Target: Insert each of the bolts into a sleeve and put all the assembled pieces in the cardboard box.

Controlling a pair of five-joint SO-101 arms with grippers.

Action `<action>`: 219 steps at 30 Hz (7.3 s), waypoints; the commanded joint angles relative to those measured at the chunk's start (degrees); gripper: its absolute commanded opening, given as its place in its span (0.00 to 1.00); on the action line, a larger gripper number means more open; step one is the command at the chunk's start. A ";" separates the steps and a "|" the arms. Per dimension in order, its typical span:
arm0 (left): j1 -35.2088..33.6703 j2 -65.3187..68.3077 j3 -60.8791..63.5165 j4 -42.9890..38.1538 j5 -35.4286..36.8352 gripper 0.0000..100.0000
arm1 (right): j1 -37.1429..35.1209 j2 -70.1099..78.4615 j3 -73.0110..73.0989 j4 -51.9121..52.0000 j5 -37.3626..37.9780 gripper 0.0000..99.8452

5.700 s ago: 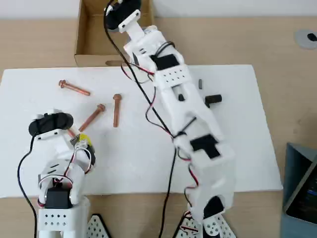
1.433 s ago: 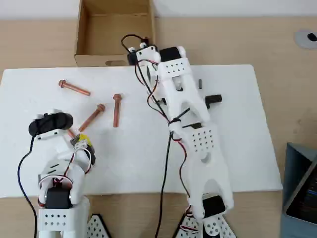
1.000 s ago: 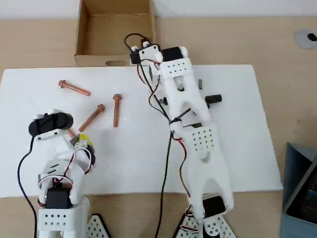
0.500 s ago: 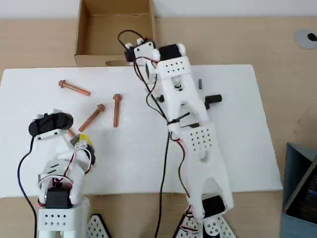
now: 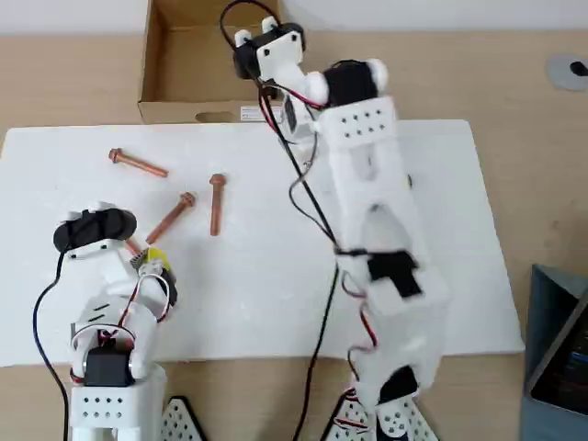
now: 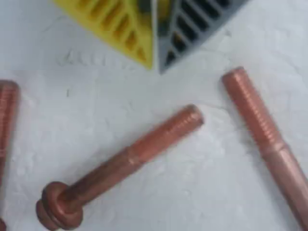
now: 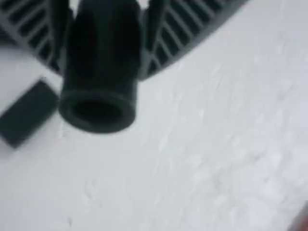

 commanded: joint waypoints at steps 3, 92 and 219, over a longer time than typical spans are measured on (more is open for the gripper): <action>0.44 -0.22 0.09 0.09 -0.44 0.00 | 1.10 -22.11 14.46 1.23 -0.09 0.01; 11.25 142.02 -123.60 27.78 -10.20 0.15 | 34.68 -80.31 70.20 -5.27 -9.76 0.01; 27.69 -0.31 -26.11 -9.58 16.79 0.00 | -28.00 -132.62 121.98 -48.44 -6.95 0.01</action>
